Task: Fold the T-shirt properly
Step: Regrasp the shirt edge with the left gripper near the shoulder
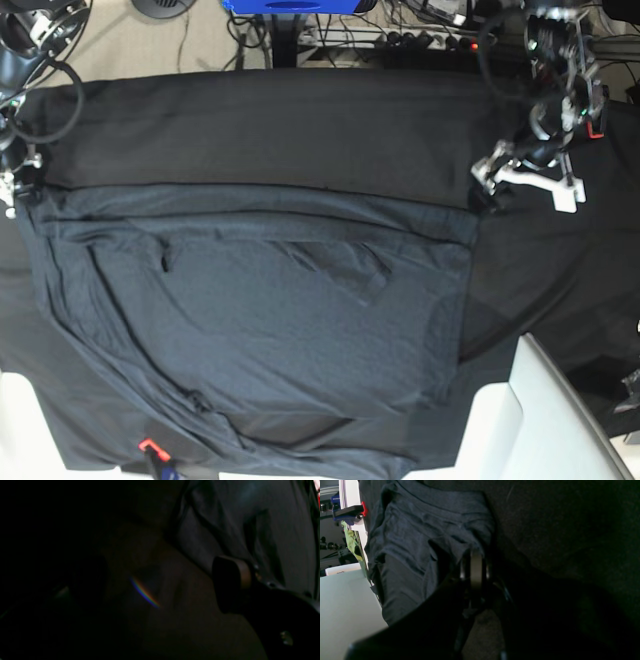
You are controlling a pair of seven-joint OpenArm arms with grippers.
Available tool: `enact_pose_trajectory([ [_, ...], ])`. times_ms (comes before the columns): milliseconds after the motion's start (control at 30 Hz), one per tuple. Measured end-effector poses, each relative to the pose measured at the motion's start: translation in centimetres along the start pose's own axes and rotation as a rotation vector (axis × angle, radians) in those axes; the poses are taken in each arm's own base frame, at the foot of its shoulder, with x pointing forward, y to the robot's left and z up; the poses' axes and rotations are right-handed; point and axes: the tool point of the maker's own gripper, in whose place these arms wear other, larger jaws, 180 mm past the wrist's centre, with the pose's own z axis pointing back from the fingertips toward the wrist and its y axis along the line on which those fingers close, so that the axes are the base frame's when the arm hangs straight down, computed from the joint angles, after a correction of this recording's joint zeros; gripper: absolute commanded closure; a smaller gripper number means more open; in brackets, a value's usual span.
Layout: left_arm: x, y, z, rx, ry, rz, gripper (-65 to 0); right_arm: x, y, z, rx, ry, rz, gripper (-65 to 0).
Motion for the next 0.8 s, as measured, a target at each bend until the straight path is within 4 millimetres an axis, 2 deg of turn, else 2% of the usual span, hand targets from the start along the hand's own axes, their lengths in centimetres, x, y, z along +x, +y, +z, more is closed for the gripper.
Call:
enact_pose_trajectory([
  [100, -0.3, 0.1, -0.9, -0.005, -0.005, 0.042, -65.0, 0.0, 0.0, 0.0, 0.001, 0.000, 0.000, -0.2],
  [200, 0.6, -0.4, -1.9, -0.012, -0.019, 0.055, -65.0, -0.2, 0.0, 0.0, 0.000, 0.011, 0.000, -0.2],
  [367, 0.8, -2.1, -3.0, -0.037, -0.023, 0.078, -54.3, -0.4, 0.1, 0.0, 0.002, 0.027, 0.000, -0.2],
  [467, 0.9, -3.0, -3.8, -0.053, -0.010, 0.087, -53.5, -0.4, 0.1, 0.0, 0.002, 0.028, 0.000, -0.2],
  [800, 1.0, -3.7, -5.2, -0.070, -0.022, 0.132, -52.5, -0.4, 0.1, 0.0, 0.002, 0.027, 0.000, -0.2],
])
